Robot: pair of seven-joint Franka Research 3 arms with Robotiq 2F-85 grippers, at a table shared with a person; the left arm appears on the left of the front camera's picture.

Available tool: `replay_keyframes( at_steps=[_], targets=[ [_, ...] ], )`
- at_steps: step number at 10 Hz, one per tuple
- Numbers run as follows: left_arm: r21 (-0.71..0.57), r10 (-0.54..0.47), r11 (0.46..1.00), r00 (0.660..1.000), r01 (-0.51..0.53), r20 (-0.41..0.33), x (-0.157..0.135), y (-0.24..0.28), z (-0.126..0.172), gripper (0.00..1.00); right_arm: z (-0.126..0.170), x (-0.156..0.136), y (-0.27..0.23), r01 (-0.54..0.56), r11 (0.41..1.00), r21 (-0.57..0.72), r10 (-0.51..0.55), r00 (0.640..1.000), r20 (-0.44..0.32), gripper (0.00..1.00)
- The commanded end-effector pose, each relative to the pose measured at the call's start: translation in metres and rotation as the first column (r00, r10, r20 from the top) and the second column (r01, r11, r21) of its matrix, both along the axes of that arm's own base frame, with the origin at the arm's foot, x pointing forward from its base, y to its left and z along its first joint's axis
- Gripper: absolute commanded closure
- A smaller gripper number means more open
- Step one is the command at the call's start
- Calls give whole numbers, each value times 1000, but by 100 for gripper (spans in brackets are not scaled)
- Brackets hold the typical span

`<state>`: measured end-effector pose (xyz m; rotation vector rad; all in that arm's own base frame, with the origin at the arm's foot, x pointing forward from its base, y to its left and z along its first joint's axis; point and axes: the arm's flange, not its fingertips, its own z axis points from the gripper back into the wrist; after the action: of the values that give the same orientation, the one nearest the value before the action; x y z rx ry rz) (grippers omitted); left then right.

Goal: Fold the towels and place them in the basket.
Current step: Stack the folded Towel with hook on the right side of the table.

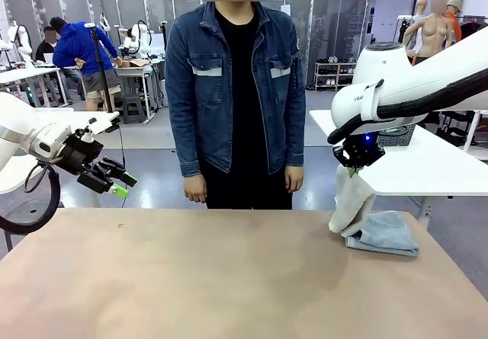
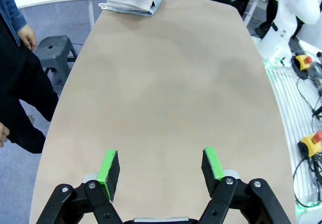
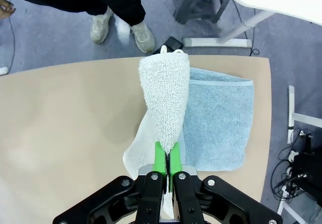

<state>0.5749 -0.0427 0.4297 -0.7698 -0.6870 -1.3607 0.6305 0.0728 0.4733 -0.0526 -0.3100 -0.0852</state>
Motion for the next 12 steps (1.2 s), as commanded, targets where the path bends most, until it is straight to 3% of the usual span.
replay_keyframes(
  at_steps=[1,7,12],
  targets=[
    [0,-1,1000,1000,1,3,-1,-1,1,17,-9,10,-20,-31,998,53,32,999,-15,96],
    [0,-1,1000,1000,1,3,-1,-1,1,17,-43,28,-100,27,992,124,-21,999,-49,96],
    [0,-1,1000,1000,1,3,-1,-1,1,17,-71,28,-150,81,992,97,-72,994,-86,96]
  ],
)
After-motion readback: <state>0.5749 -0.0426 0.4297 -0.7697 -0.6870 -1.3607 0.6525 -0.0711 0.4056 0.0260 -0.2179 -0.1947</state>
